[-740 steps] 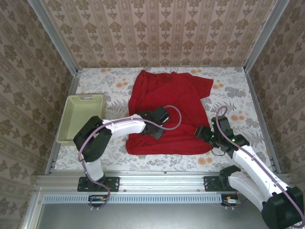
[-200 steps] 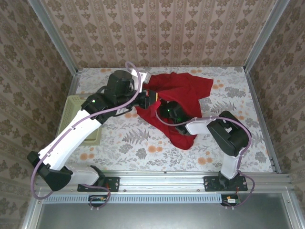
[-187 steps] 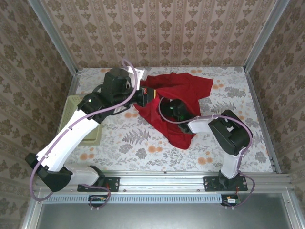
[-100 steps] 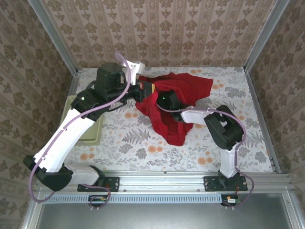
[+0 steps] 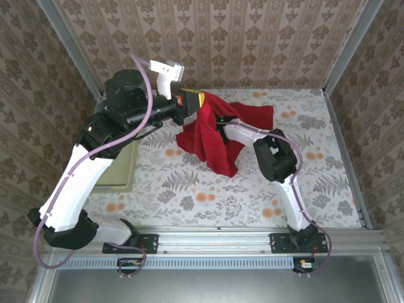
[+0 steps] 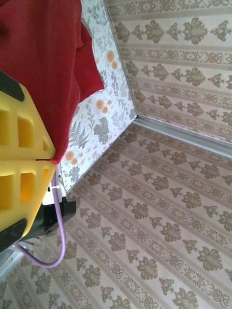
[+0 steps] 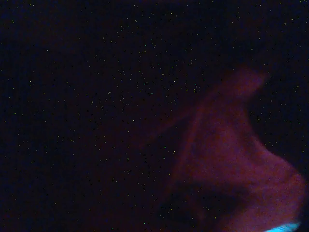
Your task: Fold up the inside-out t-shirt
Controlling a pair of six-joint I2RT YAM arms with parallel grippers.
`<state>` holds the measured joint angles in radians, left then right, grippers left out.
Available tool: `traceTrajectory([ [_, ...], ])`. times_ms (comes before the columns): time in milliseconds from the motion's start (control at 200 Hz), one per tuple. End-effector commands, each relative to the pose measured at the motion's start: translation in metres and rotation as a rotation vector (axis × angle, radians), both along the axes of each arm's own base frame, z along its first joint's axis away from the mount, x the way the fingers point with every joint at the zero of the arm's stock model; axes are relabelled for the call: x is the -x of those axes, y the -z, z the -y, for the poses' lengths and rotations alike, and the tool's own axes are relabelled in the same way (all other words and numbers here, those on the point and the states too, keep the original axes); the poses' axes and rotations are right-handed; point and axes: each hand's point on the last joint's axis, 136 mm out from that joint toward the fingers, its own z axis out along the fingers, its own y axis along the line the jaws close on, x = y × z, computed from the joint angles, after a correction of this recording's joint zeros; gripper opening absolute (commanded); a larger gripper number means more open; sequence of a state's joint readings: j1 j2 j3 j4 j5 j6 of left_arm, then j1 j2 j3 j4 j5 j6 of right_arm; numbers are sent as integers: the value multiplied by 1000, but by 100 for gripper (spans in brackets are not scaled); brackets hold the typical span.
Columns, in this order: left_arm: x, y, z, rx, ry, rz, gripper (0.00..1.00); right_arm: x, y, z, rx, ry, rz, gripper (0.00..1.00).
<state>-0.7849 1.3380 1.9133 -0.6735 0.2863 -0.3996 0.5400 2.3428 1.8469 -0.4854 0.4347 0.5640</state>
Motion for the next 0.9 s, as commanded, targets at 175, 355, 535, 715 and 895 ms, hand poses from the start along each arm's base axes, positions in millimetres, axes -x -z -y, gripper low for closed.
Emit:
traceTrajectory([
  [175, 3, -25, -10, 32, -29, 78, 0, 23, 51, 19, 168, 47, -339, 76],
  [355, -7, -20, -20, 13, -93, 67, 0, 18, 51, 14, 185, 22, -371, 67],
  [535, -46, 7, -49, -23, -261, -10, 0, 19, 31, -6, 129, -100, -281, 26],
  [715, -102, 47, -76, -32, -369, -140, 0, 48, -6, -41, 20, -307, -109, 0],
  [895, -164, 111, -108, -104, -517, -288, 0, 91, -21, -45, -42, -402, -36, 0],
])
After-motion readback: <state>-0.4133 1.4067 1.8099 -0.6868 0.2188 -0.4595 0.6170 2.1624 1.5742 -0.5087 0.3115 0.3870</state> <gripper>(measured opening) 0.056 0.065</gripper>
